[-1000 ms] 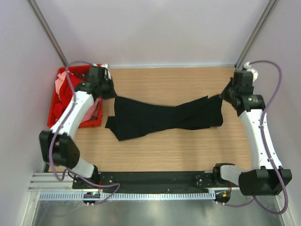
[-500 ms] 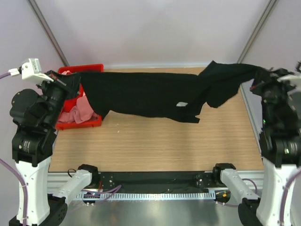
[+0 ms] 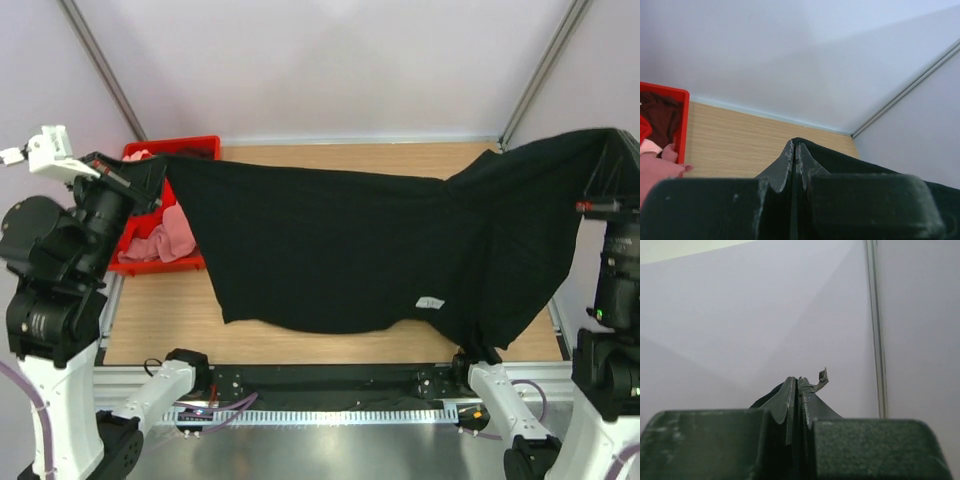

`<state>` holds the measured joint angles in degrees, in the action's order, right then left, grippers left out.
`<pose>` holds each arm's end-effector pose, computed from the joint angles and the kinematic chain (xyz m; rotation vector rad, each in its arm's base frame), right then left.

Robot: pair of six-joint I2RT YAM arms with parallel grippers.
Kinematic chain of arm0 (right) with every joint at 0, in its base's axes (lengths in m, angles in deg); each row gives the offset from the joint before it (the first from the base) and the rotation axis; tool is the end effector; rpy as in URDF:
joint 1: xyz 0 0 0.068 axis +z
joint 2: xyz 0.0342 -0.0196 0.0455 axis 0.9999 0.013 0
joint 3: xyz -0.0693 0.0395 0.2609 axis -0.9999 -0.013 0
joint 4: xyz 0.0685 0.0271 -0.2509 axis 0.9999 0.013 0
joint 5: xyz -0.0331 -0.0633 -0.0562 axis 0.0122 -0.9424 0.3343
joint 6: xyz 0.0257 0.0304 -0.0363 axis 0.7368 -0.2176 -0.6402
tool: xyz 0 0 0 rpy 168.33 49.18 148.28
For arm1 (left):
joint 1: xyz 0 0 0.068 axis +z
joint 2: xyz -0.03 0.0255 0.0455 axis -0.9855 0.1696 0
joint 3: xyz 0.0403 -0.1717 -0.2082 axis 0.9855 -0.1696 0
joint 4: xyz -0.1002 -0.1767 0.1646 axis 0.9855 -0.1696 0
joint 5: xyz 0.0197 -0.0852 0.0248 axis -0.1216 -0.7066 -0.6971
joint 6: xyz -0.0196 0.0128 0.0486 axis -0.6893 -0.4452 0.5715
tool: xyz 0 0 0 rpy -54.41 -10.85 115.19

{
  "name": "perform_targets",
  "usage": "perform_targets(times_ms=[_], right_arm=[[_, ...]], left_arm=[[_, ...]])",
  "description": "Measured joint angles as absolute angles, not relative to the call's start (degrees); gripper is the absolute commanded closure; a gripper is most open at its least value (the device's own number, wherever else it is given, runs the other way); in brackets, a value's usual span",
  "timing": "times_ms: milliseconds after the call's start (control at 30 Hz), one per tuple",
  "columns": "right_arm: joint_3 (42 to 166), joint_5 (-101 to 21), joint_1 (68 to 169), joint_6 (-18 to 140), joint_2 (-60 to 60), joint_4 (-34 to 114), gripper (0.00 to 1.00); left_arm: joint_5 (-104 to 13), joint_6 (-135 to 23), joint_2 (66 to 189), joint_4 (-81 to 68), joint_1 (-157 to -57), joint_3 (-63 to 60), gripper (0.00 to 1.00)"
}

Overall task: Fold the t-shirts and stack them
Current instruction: Flatten the tshirt out

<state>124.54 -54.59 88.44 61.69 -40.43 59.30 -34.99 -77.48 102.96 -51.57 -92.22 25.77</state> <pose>-0.0003 -0.0045 0.5844 0.1869 0.9440 0.0444 0.0793 -0.0155 0.5517 -0.2995 1.4748 -0.6013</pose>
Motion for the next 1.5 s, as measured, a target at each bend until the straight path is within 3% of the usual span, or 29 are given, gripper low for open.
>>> perform_targets(times_ms=[267, 533, 767, 1000, 1200, 1500], right_arm=[[124.10, -52.95, 88.44, 57.19, -25.87, 51.45, 0.99], [125.87, -50.63, 88.44, 50.19, -9.96, 43.78, 0.99], [130.96, -46.85, 88.39, 45.10, -3.05, 39.95, 0.99], [130.83, -44.93, 88.39, 42.32, -7.95, 39.82, 0.99], [129.39, -45.37, 88.39, 42.17, -20.54, 43.60, 0.99], [131.84, -48.21, 88.39, 43.31, -39.47, 49.83, 0.99]], left_arm=[[-31.84, -74.59, 115.40, -49.08, -92.22, 26.71, 1.00], [-28.06, -72.41, 131.40, -44.53, -92.22, 36.50, 1.00], [-27.01, -70.22, 135.75, -40.99, -92.22, 42.51, 1.00], [-27.84, -69.52, 129.67, -39.77, -92.22, 37.70, 1.00], [-31.27, -70.48, 116.43, -39.83, -92.22, 32.46, 1.00], [-35.65, -73.65, 103.42, -42.85, -92.20, 34.53, 1.00]])
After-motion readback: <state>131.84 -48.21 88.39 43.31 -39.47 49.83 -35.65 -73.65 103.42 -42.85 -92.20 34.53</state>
